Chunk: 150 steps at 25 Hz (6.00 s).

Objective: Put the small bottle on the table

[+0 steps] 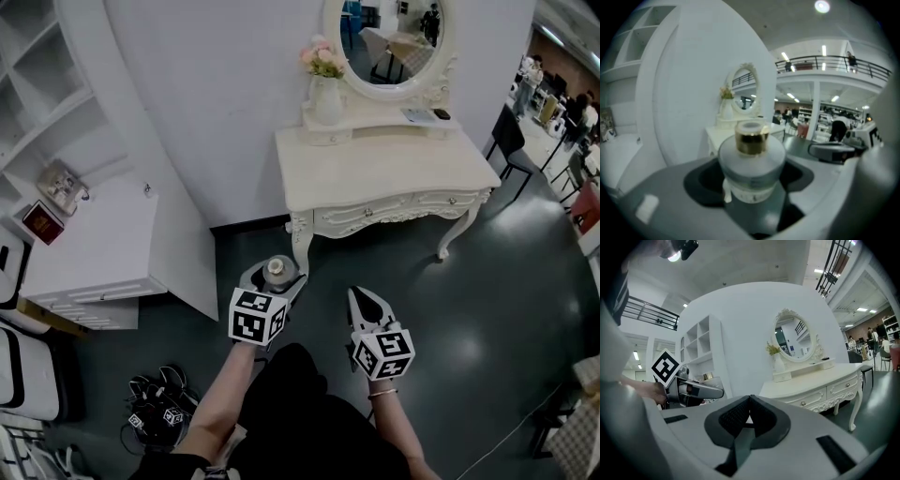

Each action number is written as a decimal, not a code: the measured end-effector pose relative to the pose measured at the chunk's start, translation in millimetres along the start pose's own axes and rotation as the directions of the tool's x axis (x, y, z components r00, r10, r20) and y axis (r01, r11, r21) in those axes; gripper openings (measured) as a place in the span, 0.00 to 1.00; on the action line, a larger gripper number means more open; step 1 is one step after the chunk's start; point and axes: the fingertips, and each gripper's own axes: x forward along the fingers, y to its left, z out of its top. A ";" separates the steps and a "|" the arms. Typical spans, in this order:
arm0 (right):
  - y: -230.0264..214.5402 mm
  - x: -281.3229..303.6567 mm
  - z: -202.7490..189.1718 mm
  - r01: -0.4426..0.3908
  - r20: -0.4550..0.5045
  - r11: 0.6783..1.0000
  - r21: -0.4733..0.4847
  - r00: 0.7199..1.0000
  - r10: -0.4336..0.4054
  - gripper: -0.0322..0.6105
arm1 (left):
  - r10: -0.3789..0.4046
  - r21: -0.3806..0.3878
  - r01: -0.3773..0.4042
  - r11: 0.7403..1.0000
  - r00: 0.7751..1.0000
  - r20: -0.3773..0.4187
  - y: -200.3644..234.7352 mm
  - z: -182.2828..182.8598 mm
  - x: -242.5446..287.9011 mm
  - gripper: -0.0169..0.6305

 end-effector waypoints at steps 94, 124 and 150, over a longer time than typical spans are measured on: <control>-212.7 399.8 77.1 0.030 -0.128 0.999 0.025 0.991 -0.027 0.06 | -0.034 0.103 0.049 0.993 0.989 -0.144 237.5 120.2 497.0 0.55; -191.1 386.3 78.6 0.022 -0.093 0.999 0.041 0.996 -0.018 0.06 | -0.009 -0.016 0.009 1.000 1.000 -0.028 248.1 129.1 432.0 0.45; -151.7 363.8 82.6 0.015 -0.047 1.000 0.011 0.999 -0.014 0.06 | -0.025 -0.068 0.031 0.997 0.995 0.092 228.8 131.8 303.3 0.11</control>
